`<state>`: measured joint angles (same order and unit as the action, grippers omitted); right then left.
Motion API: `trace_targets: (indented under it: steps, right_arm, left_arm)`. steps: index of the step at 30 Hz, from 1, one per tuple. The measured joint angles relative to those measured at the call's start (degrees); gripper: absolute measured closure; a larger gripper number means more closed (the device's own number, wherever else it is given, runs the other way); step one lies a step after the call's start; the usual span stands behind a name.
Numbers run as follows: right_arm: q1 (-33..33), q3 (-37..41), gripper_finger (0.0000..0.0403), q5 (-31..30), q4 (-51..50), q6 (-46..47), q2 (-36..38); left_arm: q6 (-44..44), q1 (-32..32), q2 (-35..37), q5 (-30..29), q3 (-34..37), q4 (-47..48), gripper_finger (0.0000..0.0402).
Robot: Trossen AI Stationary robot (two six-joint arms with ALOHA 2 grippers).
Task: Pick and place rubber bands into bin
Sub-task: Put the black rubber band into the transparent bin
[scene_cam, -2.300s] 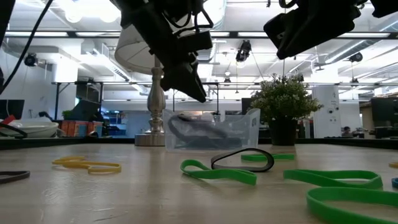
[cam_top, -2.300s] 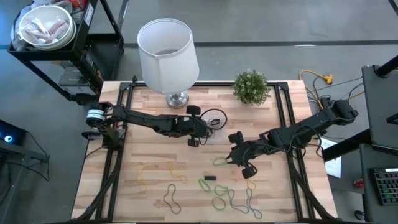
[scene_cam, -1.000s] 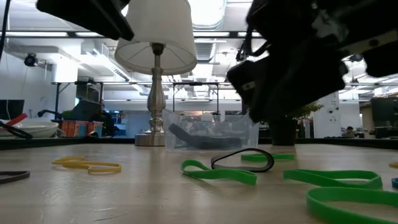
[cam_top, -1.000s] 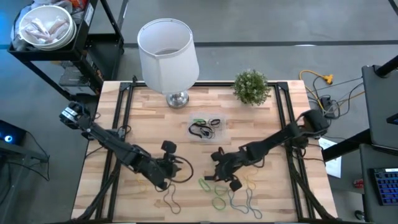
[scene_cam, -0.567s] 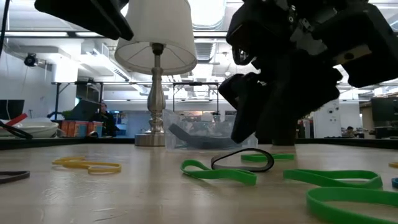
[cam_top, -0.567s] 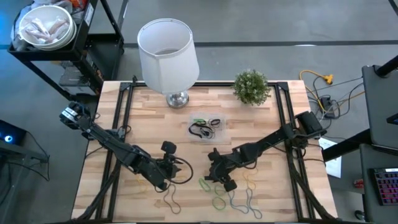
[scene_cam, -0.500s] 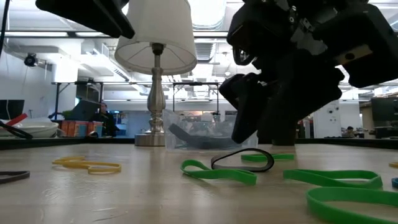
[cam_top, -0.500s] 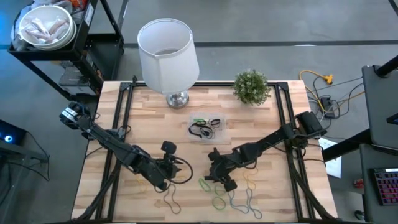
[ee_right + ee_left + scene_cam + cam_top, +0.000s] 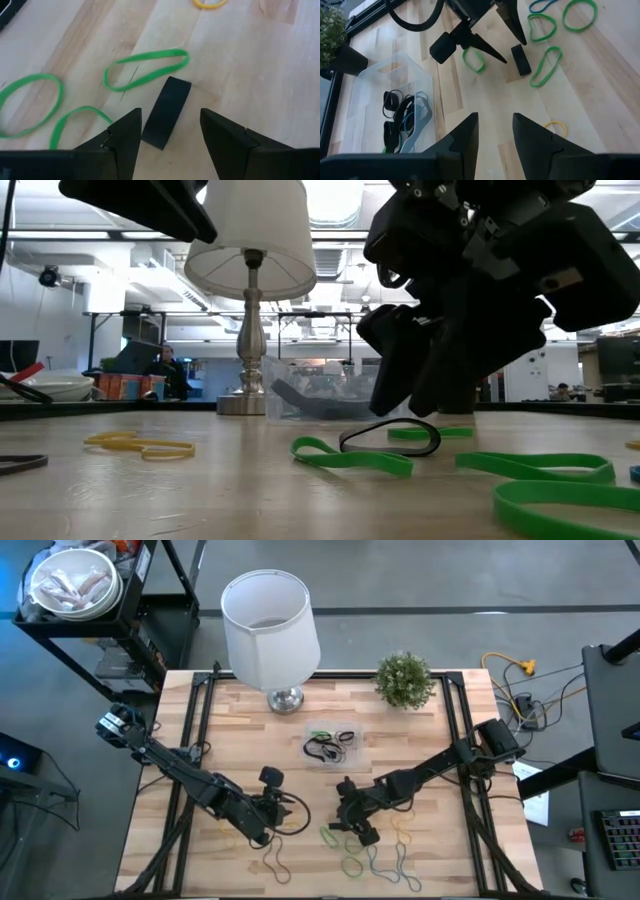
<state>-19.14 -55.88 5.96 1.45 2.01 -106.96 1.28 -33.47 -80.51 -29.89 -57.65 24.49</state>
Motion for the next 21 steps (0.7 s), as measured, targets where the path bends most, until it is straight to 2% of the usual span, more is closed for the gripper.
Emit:
trace_targets:
  steps: [16, 21]
  right_arm:
    - [0.02, 0.59, 0.0207, 0.11, 0.51, 1.05, -0.07]
    - [0.04, 0.02, 0.0207, 0.25, 1.11, 1.03, -2.78]
  left_arm:
    - [0.05, 0.0, -0.02, 0.2, 0.0, 0.0, 0.0297]
    - [0.04, 0.0, -0.02, 0.17, 0.0, -0.02, 0.0297]
